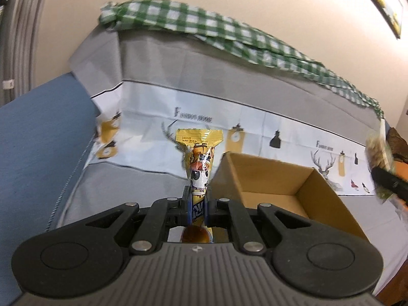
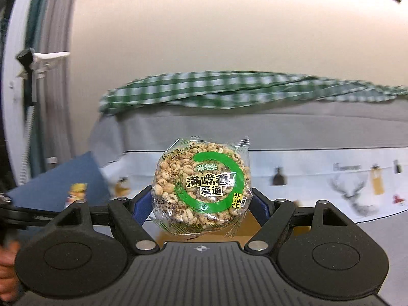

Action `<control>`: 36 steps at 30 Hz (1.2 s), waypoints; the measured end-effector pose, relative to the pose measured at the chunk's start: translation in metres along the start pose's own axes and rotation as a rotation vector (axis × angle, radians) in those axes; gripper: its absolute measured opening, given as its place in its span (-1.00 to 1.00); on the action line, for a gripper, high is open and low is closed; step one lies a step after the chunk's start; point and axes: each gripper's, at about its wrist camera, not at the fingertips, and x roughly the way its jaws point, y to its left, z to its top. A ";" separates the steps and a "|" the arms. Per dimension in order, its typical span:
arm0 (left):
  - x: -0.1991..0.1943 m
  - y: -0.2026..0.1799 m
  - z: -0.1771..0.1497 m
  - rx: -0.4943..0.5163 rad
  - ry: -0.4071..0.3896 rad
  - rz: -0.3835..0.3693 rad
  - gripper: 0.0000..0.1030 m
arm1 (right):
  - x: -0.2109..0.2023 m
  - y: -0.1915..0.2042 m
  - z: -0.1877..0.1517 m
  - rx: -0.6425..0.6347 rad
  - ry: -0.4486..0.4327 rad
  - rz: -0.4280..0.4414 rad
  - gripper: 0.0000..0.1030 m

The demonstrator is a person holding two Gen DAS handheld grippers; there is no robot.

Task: Organize snacks
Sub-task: 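Lift both held snacks and carry them over the cardboard box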

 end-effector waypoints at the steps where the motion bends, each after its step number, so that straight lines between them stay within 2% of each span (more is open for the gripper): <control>1: 0.002 -0.004 0.000 0.003 -0.007 -0.008 -0.84 | 0.001 -0.010 -0.006 0.029 0.010 -0.023 0.53; 4: 0.007 -0.019 -0.001 0.006 -0.043 -0.052 -0.84 | 0.010 -0.037 -0.019 0.107 0.084 -0.064 0.53; 8: 0.015 -0.039 -0.002 -0.012 -0.076 -0.106 -0.84 | 0.011 -0.059 -0.024 0.140 0.088 -0.092 0.53; 11: 0.025 -0.056 -0.004 -0.010 -0.092 -0.149 -0.84 | 0.012 -0.068 -0.026 0.111 0.075 -0.122 0.53; 21: 0.059 -0.118 -0.018 0.092 -0.072 -0.241 -0.84 | 0.016 -0.082 -0.027 0.083 0.063 -0.177 0.53; 29: 0.075 -0.134 -0.020 0.108 -0.056 -0.270 -0.84 | 0.022 -0.074 -0.027 0.068 0.069 -0.185 0.53; 36: 0.079 -0.133 -0.019 0.105 -0.043 -0.258 -0.83 | 0.027 -0.073 -0.027 0.056 0.072 -0.177 0.53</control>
